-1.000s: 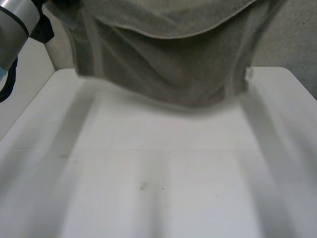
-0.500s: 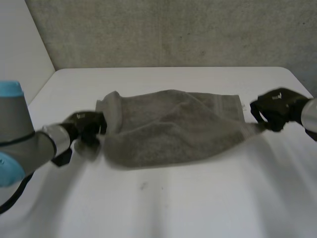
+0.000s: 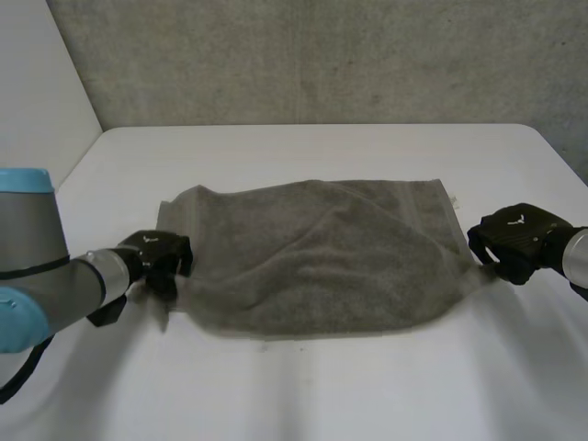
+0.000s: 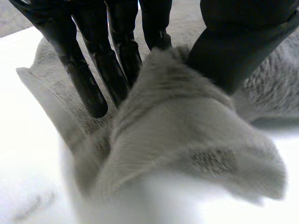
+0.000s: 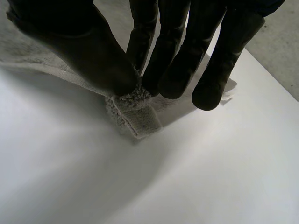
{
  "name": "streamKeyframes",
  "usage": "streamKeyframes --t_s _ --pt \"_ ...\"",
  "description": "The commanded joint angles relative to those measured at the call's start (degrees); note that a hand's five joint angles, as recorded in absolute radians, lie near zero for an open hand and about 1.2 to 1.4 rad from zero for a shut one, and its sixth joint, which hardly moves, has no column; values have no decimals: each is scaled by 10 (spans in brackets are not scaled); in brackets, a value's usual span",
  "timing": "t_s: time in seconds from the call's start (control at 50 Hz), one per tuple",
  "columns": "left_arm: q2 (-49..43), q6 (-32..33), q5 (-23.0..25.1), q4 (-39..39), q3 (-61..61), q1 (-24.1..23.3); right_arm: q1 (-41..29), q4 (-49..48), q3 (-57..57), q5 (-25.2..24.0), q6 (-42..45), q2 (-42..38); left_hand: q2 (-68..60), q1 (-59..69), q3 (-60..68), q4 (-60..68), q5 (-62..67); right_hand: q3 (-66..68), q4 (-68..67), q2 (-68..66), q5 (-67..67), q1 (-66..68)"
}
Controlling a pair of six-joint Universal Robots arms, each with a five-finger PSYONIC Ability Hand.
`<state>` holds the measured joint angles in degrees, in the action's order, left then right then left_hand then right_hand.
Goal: Fold the towel.
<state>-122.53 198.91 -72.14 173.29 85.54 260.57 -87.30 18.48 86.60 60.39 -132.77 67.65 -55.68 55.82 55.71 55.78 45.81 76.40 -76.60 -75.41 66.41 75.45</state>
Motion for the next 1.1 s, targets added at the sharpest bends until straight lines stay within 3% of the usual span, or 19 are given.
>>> streamKeyframes --t_s 0.02,0.06,0.08,0.12,0.18,0.28,0.36,0.62,0.7,0.8,0.92,1.1 --pt "-57 -7 -15 8 -102 -3 -2 -23 -20 31 -9 -35 -42 40 41 41 40 36 -34 -46 36 45" --pt "-81 -9 -18 8 -156 -6 -2 -31 -21 34 -9 -42 77 -79 -77 -78 -78 36 -34 -46 36 45" --pt "-82 -9 -18 8 -156 -6 -2 -31 -21 34 -9 -42 78 -79 -78 -79 -79 36 -34 -46 36 45" --pt "-106 -16 -22 8 -205 -9 -10 -37 -21 34 -12 -47 344 -345 -344 -345 -345 36 -34 -46 36 45" --pt "-135 -19 -49 6 -244 -11 -13 -39 -20 34 -13 -51 448 -449 -448 -449 -449 36 -34 -46 36 45" --pt "-144 -19 -86 -3 -261 -25 -13 -40 -17 34 -12 -53 446 -448 -447 -447 -448 36 -34 -46 36 45" --pt "-122 -21 -90 -11 -244 -29 -13 -40 -16 34 -12 -53 438 -439 -438 -439 -439 36 -34 -46 36 45" --pt "147 -17 -84 42 -6 -38 -14 -41 -12 34 -12 -52 398 -399 -398 -399 -399 36 -34 -46 36 45" --pt "207 -13 -83 48 65 -42 -14 -41 -12 34 -12 -51 322 -323 -322 -323 -323 36 -34 -46 36 45" --pt "241 -5 -75 44 130 -42 -14 -40 -12 34 -12 -51 275 -276 -275 -276 -276 36 -34 -46 36 45" --pt "258 30 -68 27 203 -42 -14 -40 -11 34 -12 -51 118 -120 -119 -120 -120 36 -34 -46 36 45" --pt "257 49 -67 17 264 -42 -14 -40 -11 34 -12 -51 74 -76 -75 -76 -76 36 -34 -46 36 45"
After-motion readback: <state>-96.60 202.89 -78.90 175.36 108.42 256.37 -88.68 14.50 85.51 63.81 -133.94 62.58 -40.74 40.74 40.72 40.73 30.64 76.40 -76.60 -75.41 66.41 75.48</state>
